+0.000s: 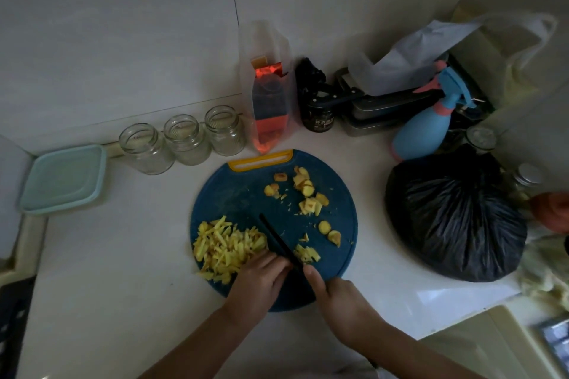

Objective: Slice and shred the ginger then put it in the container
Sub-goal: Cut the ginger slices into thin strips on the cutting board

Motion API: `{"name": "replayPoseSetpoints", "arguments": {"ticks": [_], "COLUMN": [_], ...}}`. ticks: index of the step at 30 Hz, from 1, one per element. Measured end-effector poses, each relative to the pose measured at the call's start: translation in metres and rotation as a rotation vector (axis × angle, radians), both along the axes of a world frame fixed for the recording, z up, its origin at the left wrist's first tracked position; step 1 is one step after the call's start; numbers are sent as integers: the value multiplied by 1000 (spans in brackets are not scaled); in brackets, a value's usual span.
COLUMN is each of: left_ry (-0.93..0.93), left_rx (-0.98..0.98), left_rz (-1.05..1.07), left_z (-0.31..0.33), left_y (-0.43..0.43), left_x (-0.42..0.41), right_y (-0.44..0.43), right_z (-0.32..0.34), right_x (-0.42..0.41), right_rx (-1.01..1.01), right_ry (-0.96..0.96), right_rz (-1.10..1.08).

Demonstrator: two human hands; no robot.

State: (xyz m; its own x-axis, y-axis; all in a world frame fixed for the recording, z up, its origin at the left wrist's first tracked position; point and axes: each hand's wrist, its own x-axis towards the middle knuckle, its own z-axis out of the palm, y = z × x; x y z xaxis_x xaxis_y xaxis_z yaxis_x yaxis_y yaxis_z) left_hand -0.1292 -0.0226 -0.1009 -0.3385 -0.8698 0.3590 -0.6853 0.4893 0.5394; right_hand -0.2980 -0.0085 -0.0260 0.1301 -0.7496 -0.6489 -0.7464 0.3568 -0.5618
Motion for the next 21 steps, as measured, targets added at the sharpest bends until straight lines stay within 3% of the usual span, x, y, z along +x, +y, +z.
{"name": "replayPoseSetpoints", "arguments": {"ticks": [10, 15, 17, 21], "left_ry": [39, 38, 30, 9], "left_rx": [-24, -11, -12, -20], "left_rz": [14, 15, 16, 38], "left_z": [0, -6, -8, -8], "left_y": [0, -1, 0, -1], "left_x": [-1, -1, 0, -2], "right_y": [-3, -5, -3, -6], "right_z": [-3, -3, -5, -6], "right_x": [7, 8, 10, 13], "right_rx": [1, 8, 1, -1], "right_ry": [69, 67, 59, 86], "right_rz": [105, 85, -31, 50]}}
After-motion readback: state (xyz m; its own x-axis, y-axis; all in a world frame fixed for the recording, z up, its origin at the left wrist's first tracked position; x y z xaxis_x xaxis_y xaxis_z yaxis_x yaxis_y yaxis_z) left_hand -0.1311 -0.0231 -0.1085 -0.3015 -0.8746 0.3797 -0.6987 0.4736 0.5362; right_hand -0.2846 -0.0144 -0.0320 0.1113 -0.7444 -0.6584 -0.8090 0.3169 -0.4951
